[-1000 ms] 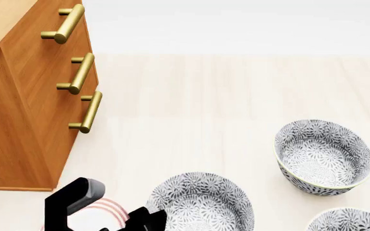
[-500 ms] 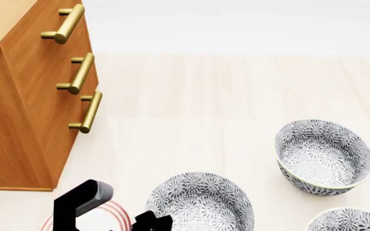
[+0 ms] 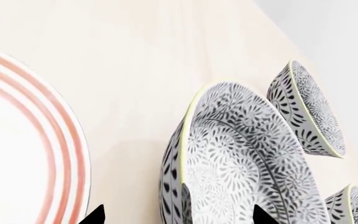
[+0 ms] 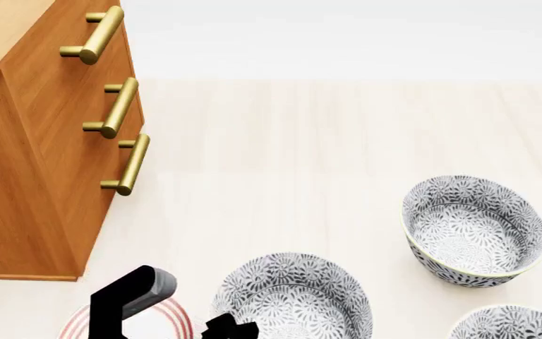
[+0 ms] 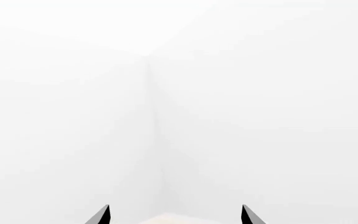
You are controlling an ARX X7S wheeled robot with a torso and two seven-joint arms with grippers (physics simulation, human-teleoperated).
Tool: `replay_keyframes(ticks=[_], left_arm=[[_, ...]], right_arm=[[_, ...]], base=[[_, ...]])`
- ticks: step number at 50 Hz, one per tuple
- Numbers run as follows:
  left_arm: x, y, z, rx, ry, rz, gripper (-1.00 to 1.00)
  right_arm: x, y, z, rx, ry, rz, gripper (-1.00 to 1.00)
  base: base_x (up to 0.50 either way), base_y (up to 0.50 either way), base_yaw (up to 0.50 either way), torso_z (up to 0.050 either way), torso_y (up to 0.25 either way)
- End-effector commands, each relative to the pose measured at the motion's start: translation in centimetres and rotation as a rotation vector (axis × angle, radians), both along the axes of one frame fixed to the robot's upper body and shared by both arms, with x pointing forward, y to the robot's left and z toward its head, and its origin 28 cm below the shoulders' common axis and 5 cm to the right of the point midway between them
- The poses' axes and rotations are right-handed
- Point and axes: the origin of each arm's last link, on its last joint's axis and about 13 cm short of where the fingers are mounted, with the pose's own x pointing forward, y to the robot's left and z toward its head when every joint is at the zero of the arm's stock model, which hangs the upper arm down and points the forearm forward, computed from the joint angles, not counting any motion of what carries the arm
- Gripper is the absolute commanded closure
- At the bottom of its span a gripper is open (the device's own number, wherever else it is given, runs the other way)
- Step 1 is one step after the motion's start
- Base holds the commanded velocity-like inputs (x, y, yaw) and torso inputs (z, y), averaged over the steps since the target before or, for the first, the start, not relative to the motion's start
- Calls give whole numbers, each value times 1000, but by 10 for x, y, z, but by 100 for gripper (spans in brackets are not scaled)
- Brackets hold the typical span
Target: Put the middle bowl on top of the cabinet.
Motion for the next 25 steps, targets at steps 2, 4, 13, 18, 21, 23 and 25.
replay_keyframes(ticks=[2,4,13,18,21,23,25], left_arm=[[3,-3,0,-54,-16,-2,-100],[3,-3,-1,-56,-17,-8,-100],[2,-3,0,-53,-40,-8,100],[2,-3,0,-56,-48,-7,100],[3,-3,1,-49,-45,0,100],[2,-2,3,-61,-85,12,100],[1,-1,6,-60,-93,14,100]], right_arm=[[-3,-3,-1,-36,18,-16,-100],[-3,-3,-1,-37,17,-16,-100],[-3,-3,-1,-37,15,-18,-100],[-3,-2,-1,-37,15,-15,-100],[-3,-2,-1,-37,14,-15,-100],[-3,-2,-1,-38,13,-15,-100],[-2,-1,-1,-38,13,-13,-100]], base=[[0,0,0,0,0],[0,0,0,0,0],[0,0,0,0,0],[0,0,0,0,0],[0,0,0,0,0],[0,0,0,5,112],[0,0,0,19,250]])
